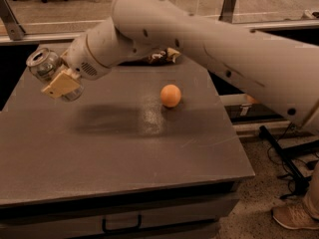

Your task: Knock 7up can over

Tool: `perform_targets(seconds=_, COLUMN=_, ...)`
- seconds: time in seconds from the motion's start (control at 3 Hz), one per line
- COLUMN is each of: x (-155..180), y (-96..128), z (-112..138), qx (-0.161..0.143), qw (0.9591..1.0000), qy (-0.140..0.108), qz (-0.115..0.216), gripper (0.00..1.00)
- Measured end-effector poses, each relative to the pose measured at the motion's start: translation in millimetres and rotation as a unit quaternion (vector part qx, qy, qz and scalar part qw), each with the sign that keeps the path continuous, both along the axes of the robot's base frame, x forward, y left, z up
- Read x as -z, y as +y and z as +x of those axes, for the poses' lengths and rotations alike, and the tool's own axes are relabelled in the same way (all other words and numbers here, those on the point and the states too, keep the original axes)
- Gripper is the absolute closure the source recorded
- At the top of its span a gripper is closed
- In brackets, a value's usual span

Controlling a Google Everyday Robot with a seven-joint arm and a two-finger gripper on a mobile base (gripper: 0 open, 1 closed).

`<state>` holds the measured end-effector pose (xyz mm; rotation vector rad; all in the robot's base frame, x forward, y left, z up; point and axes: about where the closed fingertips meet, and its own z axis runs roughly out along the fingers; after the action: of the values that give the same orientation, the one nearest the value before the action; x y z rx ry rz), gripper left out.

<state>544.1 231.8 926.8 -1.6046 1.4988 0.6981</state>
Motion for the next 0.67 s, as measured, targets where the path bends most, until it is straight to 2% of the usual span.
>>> perform_targets(seconds=0.33, x=1, y=-2, z=21, qx=-0.018, qw=0.9950, qy=-0.021, qz=-0.096, gripper=1.00)
perform_targets(seconds=0.67, x=18, y=-15, z=24, qx=-0.051, qw=0.9795, qy=-0.028, qz=-0.193, gripper=1.00)
